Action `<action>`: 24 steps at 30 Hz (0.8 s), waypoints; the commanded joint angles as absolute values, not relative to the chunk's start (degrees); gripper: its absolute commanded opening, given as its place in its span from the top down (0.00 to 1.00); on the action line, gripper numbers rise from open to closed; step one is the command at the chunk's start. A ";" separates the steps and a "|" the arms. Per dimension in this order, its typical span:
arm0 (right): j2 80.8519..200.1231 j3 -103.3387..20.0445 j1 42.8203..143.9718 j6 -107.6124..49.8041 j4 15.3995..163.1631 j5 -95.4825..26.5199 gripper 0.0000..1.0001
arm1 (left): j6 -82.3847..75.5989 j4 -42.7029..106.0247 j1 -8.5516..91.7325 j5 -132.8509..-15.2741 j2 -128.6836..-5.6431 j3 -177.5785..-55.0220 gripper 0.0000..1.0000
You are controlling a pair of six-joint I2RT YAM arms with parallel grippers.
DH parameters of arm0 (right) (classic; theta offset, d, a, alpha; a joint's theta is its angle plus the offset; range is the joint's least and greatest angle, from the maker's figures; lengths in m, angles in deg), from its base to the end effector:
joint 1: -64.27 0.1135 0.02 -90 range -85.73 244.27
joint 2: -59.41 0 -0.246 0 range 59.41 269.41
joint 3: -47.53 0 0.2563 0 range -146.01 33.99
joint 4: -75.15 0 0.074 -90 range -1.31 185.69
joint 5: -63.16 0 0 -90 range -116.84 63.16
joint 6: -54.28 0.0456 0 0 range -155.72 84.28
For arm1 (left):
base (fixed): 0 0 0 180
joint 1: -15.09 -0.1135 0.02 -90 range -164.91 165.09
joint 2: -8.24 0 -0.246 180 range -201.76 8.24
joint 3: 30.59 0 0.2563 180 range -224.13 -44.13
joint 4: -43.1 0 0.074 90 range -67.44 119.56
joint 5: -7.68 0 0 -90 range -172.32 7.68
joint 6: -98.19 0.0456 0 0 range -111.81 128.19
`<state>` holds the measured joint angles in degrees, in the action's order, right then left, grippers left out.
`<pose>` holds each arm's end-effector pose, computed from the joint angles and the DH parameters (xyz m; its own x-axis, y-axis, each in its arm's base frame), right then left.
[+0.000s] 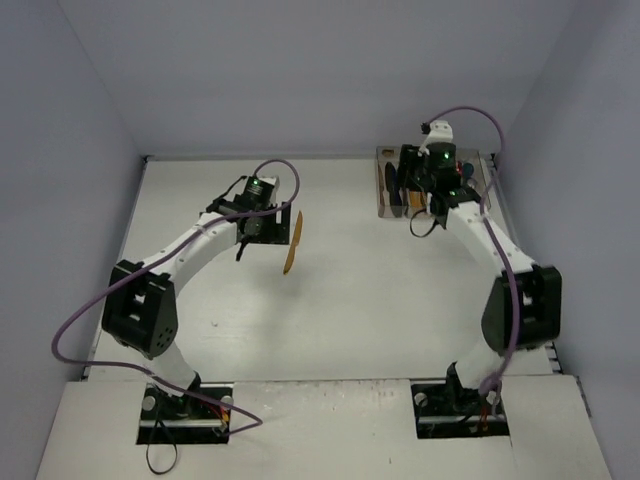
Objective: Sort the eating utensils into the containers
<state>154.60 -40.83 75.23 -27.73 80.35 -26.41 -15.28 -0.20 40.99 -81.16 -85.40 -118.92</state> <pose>0.4062 0.0783 0.3031 -0.2281 0.0974 -0.9688 -0.1527 0.9791 0.1344 0.3323 -0.1624 0.2456 -0.7978 -0.0553 -0.6004 0.1428 0.9501 -0.2773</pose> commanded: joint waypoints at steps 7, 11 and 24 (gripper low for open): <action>135.65 -23.99 76.85 -21.38 79.22 -29.61 0.41 | -16.57 -1.57 44.23 -85.21 -100.17 -132.37 0.31; 132.11 -19.19 78.15 -20.60 79.47 -30.27 0.41 | -16.19 -2.47 44.78 -86.40 -103.30 -134.53 0.36; 130.19 -14.59 79.11 -20.95 80.51 -31.89 0.38 | -15.19 -5.63 45.34 -88.39 -111.85 -140.72 0.49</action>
<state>131.48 -14.92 78.68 -21.33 83.29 -30.93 -15.88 -4.21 44.96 -86.49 -111.88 -136.83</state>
